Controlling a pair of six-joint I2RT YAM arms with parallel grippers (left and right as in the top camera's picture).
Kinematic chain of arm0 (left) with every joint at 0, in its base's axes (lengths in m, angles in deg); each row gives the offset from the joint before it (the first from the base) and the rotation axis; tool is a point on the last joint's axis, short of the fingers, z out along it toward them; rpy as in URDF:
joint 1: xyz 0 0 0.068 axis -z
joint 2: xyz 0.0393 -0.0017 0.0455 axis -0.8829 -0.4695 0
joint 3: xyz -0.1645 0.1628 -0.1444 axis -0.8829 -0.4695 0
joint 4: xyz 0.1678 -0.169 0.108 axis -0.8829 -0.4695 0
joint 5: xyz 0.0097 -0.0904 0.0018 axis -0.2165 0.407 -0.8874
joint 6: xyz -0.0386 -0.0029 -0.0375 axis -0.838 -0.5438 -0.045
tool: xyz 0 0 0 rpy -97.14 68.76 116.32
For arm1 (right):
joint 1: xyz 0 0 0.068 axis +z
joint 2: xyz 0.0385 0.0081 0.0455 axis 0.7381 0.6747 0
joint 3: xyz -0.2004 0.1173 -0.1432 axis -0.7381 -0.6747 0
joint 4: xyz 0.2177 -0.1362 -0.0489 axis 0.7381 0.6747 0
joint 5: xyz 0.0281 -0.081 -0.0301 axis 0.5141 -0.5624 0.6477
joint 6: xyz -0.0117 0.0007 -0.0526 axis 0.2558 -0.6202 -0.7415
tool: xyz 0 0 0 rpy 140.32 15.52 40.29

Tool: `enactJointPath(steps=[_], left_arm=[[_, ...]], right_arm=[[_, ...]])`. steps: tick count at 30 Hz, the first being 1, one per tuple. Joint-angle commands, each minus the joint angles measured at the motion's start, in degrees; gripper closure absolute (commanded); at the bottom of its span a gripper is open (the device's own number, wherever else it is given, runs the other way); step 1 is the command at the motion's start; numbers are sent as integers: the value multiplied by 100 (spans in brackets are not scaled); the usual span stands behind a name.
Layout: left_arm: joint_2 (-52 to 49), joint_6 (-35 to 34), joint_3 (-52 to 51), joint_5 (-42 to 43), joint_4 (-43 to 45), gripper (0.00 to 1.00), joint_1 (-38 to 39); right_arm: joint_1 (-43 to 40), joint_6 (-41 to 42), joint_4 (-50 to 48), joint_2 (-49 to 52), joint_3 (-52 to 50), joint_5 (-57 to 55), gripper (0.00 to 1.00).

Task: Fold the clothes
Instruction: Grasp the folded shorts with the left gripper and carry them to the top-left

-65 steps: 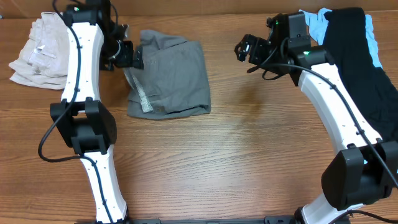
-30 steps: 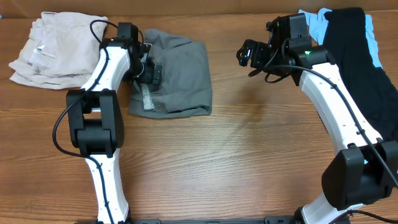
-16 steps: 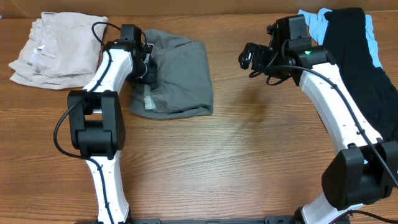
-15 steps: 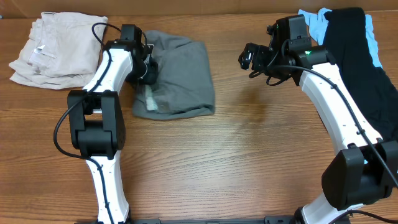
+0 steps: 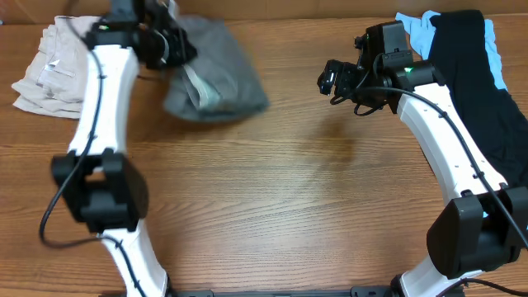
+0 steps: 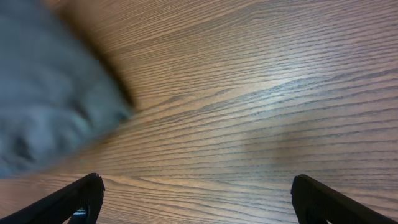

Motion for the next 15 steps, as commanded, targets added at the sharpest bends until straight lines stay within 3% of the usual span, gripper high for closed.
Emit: enactJointPath(steps=[1, 15], left_arm=[[728, -317, 260, 227, 264, 96, -116], [966, -1414, 258, -479, 1231, 96, -1410]], right_arm=[[20, -22, 2, -15, 15, -37, 0], [20, -24, 138, -15, 15, -37, 0]])
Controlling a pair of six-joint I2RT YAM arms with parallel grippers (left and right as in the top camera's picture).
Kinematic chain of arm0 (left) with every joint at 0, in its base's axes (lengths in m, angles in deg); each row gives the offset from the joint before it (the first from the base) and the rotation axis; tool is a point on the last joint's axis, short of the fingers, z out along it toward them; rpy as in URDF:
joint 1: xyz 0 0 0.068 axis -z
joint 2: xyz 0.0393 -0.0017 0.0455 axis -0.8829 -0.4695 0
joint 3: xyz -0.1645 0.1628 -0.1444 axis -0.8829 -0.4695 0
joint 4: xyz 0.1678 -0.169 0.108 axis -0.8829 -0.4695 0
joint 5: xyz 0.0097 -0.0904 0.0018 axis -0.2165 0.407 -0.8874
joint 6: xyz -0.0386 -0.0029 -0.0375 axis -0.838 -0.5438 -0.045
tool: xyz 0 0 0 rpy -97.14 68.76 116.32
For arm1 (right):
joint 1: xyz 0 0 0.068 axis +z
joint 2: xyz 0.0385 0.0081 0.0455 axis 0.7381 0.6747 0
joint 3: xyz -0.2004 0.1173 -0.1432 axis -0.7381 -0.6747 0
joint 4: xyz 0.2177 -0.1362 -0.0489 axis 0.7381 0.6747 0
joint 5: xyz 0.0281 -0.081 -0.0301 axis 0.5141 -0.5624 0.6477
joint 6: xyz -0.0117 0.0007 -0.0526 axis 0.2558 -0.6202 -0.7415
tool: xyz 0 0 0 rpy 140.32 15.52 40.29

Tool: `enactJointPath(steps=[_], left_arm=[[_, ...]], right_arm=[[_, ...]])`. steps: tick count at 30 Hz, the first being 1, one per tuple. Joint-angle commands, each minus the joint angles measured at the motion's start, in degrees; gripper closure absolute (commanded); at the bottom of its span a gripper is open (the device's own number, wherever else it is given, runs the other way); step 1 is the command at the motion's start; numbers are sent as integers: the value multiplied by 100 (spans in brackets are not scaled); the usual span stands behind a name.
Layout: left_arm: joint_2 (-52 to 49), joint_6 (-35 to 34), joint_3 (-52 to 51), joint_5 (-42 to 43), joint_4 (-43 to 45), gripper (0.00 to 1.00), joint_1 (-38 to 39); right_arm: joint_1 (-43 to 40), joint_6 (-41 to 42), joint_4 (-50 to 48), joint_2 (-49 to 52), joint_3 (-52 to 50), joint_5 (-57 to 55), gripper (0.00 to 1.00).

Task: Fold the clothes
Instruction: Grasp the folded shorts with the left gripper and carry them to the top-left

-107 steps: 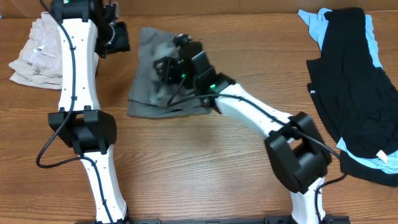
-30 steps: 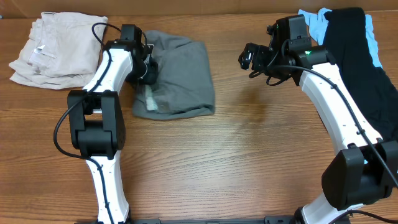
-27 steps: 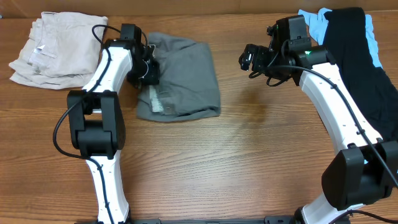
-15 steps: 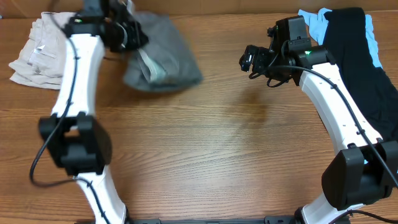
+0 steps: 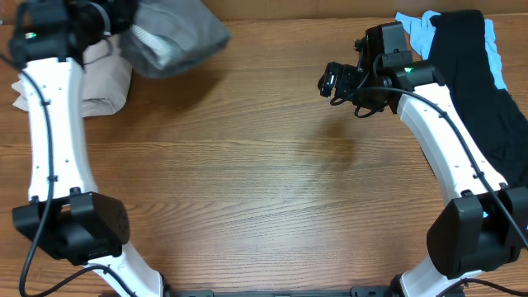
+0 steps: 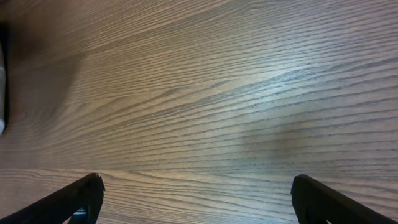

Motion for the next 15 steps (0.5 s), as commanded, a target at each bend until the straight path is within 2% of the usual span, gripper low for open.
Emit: enactJointPath(steps=[1, 6, 15], left_arm=[[59, -553, 118, -284, 315, 96, -448], [-114, -879, 118, -284, 723, 96, -883], [-737, -1204, 118, -400, 1453, 96, -1128]], right_arm=[[20, -22, -22, -15, 15, -37, 0], [20, -22, -24, -15, 15, -37, 0], [22, -22, 85, -15, 15, -37, 0]])
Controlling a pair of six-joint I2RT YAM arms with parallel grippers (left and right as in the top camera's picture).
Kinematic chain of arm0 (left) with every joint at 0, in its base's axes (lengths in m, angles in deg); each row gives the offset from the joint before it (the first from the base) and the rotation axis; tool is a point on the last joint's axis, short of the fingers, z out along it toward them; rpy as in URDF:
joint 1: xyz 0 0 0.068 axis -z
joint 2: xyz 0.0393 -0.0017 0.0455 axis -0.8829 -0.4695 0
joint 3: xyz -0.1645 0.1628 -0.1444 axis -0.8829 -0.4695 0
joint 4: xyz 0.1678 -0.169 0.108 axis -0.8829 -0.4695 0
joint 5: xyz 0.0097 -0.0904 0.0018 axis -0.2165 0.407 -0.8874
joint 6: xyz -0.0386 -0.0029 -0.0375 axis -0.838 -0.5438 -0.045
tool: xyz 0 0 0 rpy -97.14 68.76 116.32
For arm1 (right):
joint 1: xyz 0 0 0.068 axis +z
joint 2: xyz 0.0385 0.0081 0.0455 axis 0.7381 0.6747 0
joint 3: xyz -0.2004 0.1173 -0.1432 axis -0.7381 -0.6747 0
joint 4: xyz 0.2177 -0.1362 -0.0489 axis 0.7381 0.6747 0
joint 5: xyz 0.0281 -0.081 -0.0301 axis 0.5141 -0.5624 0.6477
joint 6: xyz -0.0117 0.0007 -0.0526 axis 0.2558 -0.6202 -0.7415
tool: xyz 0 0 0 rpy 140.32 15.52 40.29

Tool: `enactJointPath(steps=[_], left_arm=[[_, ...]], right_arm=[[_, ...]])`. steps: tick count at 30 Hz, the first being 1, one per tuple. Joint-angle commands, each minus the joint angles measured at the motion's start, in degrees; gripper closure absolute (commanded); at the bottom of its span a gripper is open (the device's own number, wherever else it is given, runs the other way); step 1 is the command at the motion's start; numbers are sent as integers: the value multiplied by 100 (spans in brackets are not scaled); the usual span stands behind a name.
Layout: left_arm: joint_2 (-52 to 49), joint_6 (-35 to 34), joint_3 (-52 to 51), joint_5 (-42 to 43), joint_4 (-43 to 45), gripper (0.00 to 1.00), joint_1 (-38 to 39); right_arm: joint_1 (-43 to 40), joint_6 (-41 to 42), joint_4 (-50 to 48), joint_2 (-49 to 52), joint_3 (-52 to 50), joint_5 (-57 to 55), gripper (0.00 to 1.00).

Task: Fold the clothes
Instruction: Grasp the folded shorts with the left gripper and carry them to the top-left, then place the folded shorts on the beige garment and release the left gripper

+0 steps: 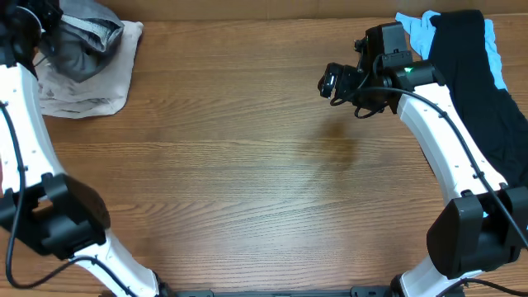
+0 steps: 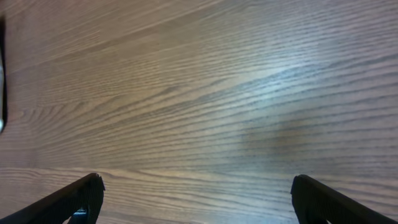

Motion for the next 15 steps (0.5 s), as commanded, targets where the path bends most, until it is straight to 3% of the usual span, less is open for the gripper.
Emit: enactJointPath(steps=[1, 10, 15], left_arm=[[-278, -260, 118, -2, 352, 96, -33], [-472, -496, 118, -26, 1134, 96, -105], [-474, -254, 118, -608, 527, 96, -216]], right_arm=[[22, -22, 48, -15, 15, -37, 0], [22, -20, 68, -9, 11, -83, 0], [22, -20, 68, -9, 9, -83, 0]])
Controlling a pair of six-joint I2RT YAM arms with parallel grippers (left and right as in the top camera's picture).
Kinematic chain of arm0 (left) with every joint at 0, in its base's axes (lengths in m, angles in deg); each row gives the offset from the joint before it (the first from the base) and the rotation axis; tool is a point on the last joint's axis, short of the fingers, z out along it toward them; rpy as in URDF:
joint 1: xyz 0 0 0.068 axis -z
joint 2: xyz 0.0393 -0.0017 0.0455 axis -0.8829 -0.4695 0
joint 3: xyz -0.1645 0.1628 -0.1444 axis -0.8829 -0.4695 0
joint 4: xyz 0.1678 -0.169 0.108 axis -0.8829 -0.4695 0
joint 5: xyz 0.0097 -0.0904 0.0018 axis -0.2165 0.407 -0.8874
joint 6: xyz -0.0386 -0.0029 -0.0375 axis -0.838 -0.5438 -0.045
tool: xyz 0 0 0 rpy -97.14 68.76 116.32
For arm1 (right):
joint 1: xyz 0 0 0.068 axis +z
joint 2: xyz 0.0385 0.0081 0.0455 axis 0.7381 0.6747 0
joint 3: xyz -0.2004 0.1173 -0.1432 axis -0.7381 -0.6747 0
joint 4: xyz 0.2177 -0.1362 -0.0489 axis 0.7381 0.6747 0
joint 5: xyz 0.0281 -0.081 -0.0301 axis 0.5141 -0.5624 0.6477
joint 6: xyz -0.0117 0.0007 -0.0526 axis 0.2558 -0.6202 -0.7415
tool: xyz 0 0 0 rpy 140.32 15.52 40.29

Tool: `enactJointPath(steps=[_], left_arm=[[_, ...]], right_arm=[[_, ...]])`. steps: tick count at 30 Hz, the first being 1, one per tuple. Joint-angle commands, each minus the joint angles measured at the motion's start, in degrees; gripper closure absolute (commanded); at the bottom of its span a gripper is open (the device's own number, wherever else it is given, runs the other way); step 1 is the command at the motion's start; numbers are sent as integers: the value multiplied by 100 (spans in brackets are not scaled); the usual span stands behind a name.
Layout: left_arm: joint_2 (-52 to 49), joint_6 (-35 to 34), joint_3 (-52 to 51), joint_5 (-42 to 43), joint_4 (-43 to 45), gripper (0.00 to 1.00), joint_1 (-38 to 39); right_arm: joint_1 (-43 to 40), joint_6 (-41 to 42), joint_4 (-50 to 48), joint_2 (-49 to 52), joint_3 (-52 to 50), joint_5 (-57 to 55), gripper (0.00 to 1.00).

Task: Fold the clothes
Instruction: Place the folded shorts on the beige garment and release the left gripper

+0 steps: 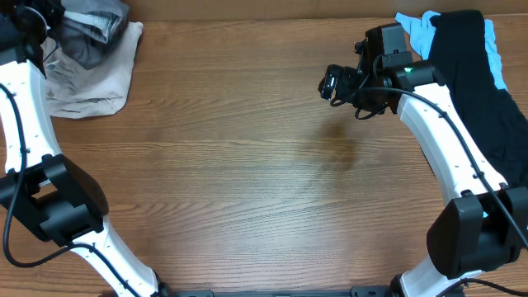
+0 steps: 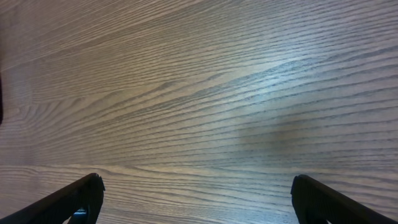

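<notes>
A folded grey garment (image 1: 92,29) lies bunched on a beige garment (image 1: 91,82) at the table's far left corner. My left gripper (image 1: 41,21) sits right against the grey garment's left side, partly cut off by the frame edge, and its fingers cannot be made out. My right gripper (image 1: 332,82) hovers at the far right of the table; in the right wrist view the right gripper (image 2: 196,186) is wide open over bare wood with nothing between its fingers.
A black garment (image 1: 487,91) and a light blue garment (image 1: 417,29) are piled at the far right, behind the right arm. The wooden table (image 1: 247,181) spreads between the two arms.
The grey garment has shifted slightly up and right on the beige pile and lies flatter. The left arm has edged with it. The right arm has not moved.
The grey garment was first at the far middle-left of the table with the left gripper at it. It then hung further left, near the beige pile. After that it was on the pile in the corner, where it rests now. The right gripper stayed open throughout.
</notes>
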Motion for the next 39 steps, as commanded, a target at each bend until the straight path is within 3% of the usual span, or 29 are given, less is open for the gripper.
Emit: enactJointPath(steps=[1, 2, 3, 6, 8, 11, 18, 25, 32, 39], left_arm=[[129, 291, 116, -656, -479, 96, -144], [129, 428, 114, -852, -726, 94, -144], [129, 516, 103, -1054, -922, 85, -142], [129, 608, 37, -1801, -1694, 22, -125], [129, 608, -26, -2149, -2238, 1, -127], [129, 686, -35, -2529, -3093, 0, -210], [175, 1596, -24, -2092, -3161, 0, -249], [146, 2317, -20, -1064, -2304, 4, -61], [-433, 3195, -35, -1482, -1309, 8, 468], [-1300, 3348, -35, -1899, -776, 8, 824]], right_arm=[[22, -20, -22, -9, 9, -63, 0], [22, -20, -26, -9, 9, -63, 0], [22, -20, -33, -9, 9, -63, 0], [22, -17, -39, -4, 9, -61, 0], [22, -17, -20, 0, 9, -59, 0], [22, -20, 24, 2, 9, -61, 0], [22, -20, 109, 2, 9, -61, 0], [22, -20, 111, 2, 7, -61, 0], [22, -20, 111, 2, 7, -61, 0], [22, -20, 160, 2, 7, -157, 0]])
